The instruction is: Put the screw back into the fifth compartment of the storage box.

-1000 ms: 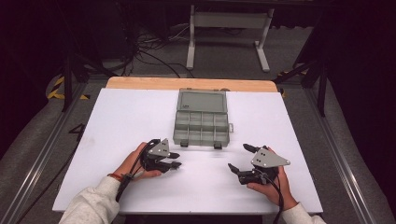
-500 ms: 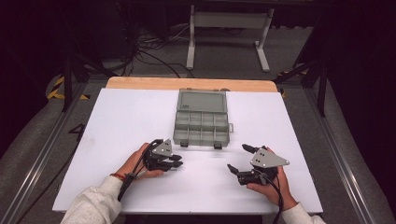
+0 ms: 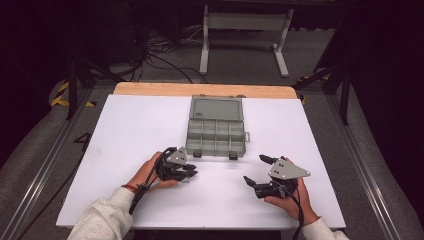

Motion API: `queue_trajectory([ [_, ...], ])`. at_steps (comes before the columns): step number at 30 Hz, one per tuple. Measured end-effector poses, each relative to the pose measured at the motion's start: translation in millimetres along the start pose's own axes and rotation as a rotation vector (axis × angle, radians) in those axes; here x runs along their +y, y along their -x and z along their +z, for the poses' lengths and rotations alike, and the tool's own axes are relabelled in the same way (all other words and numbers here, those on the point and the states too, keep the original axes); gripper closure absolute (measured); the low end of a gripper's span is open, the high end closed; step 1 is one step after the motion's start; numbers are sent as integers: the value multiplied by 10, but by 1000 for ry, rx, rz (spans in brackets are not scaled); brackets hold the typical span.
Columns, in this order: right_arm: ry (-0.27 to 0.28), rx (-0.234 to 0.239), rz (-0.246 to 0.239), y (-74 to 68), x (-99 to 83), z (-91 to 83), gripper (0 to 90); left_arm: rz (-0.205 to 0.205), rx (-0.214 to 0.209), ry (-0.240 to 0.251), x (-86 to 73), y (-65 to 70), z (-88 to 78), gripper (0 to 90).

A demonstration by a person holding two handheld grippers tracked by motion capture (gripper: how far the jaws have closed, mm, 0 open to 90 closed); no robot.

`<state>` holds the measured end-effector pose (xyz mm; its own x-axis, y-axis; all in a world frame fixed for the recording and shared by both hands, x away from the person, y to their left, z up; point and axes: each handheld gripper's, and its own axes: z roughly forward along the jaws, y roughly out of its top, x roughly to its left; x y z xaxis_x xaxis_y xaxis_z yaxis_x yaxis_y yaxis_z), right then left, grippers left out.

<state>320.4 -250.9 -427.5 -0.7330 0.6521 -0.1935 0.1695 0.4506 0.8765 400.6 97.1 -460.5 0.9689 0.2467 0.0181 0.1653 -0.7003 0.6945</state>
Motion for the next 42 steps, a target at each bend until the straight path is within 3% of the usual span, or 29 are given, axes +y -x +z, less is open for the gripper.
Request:
queue_trajectory([
  [7,0,2,0,-2,2,-2,151,-2,10,6,6,10,10,876],
  [14,0,3,0,-3,0,-6,151,1,35,10,1,10,3,878],
  [26,35,-2,-6,-6,21,-53,152,3,73,71,9,-8,-134,879],
  [31,56,4,14,26,12,-68,152,9,107,102,25,-37,-222,879],
  [42,31,3,-16,-26,17,-28,151,9,173,222,181,-136,-495,879],
])
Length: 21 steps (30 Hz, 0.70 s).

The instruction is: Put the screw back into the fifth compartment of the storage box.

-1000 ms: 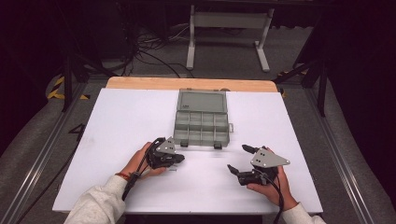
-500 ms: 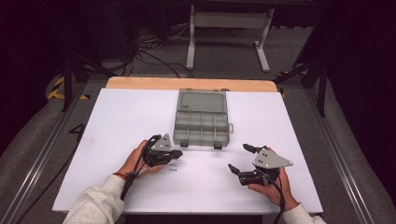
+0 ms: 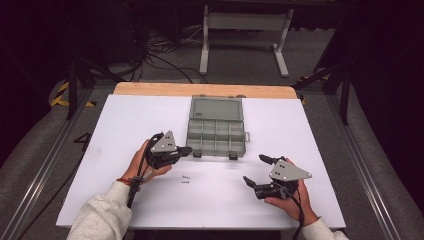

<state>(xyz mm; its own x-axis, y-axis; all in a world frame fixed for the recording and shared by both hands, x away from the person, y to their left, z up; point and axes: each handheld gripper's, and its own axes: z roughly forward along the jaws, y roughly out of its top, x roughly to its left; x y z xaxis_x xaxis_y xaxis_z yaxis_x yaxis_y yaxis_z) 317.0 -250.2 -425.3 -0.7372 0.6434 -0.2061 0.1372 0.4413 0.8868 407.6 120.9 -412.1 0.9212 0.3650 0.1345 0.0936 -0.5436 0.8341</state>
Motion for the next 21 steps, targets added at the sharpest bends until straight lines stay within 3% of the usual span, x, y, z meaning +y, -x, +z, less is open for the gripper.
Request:
queue_trajectory([
  [7,-2,0,3,3,-3,3,151,-34,12,43,98,-83,12,879],
  [17,-3,2,2,5,-8,1,151,-52,18,58,208,-187,101,879],
  [21,-3,2,3,3,-8,2,151,-67,31,38,204,-258,169,879],
])
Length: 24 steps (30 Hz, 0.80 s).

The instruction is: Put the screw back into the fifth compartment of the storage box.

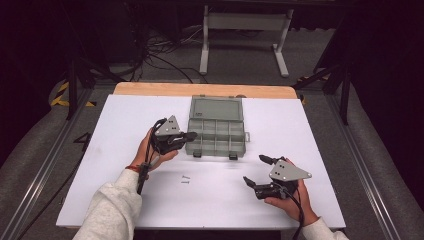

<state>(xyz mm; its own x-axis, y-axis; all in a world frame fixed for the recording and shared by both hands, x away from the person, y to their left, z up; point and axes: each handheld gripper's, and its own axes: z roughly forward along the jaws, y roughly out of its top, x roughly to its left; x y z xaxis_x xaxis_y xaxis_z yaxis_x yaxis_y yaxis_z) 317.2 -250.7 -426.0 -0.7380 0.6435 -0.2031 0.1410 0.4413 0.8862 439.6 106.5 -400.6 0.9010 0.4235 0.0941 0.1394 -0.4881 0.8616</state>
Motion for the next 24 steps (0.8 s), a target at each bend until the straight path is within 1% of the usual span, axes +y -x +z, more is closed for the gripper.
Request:
queue_trajectory([
  [5,-2,1,-1,0,-2,3,152,-7,0,-8,-14,-24,57,879],
  [8,-3,-3,3,4,-6,7,151,-16,3,-22,-25,-41,104,879],
  [9,-6,-9,2,6,-5,9,151,-24,1,-25,-30,-51,131,879],
  [10,-6,-10,3,6,-3,8,152,-14,8,-32,-28,-60,139,879],
  [12,-3,-7,5,6,-1,5,151,-21,8,-38,-27,-58,166,879],
  [13,-2,-8,2,3,4,3,151,-18,6,-48,-23,-64,178,879],
  [15,0,-8,3,5,8,1,152,-12,14,-62,-19,-68,201,879],
  [17,2,-6,3,1,10,-7,151,-13,21,-69,-23,-74,223,878],
  [19,1,-7,-2,1,7,-17,151,-21,19,-74,-37,-74,248,878],
  [22,6,-10,8,17,5,-19,152,-28,19,-92,-57,-81,293,878],
  [23,6,-10,10,20,5,-17,151,-19,29,-115,-62,-80,315,878],
  [24,3,-8,8,16,4,-12,152,-17,34,-128,-71,-80,333,878],
])
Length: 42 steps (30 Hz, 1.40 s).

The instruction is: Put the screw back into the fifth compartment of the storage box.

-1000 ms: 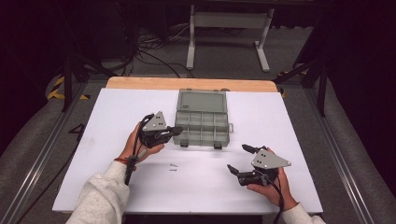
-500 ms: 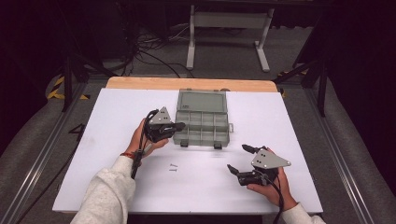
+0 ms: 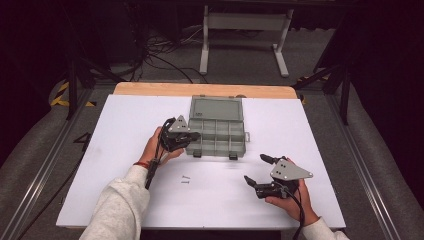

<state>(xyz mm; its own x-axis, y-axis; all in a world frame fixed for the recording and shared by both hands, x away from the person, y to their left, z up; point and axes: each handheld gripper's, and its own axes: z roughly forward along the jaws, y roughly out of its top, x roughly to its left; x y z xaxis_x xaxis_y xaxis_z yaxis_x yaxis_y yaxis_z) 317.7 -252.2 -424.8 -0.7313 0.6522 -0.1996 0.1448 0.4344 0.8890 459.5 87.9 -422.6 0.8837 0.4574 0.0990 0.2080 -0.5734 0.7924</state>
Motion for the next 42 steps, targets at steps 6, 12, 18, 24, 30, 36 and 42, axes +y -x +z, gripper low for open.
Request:
queue_trajectory([
  [6,-12,7,-8,-22,-8,28,152,18,5,-30,-20,-14,17,877],
  [12,-15,5,-3,-8,-11,18,157,20,12,-48,-23,-7,48,877],
  [18,-16,7,-8,-14,-7,17,158,8,9,-41,-40,-18,35,877],
  [24,-20,5,-8,-15,-10,21,154,-2,20,-19,-63,-21,-12,831],
  [30,-24,5,-6,-13,-14,24,153,7,28,2,-70,10,-97,767],
  [36,-20,2,-10,-13,-8,13,153,35,13,60,-119,140,-277,631],
  [42,-20,2,-9,-14,-6,11,153,78,29,80,-241,274,-434,513],
])
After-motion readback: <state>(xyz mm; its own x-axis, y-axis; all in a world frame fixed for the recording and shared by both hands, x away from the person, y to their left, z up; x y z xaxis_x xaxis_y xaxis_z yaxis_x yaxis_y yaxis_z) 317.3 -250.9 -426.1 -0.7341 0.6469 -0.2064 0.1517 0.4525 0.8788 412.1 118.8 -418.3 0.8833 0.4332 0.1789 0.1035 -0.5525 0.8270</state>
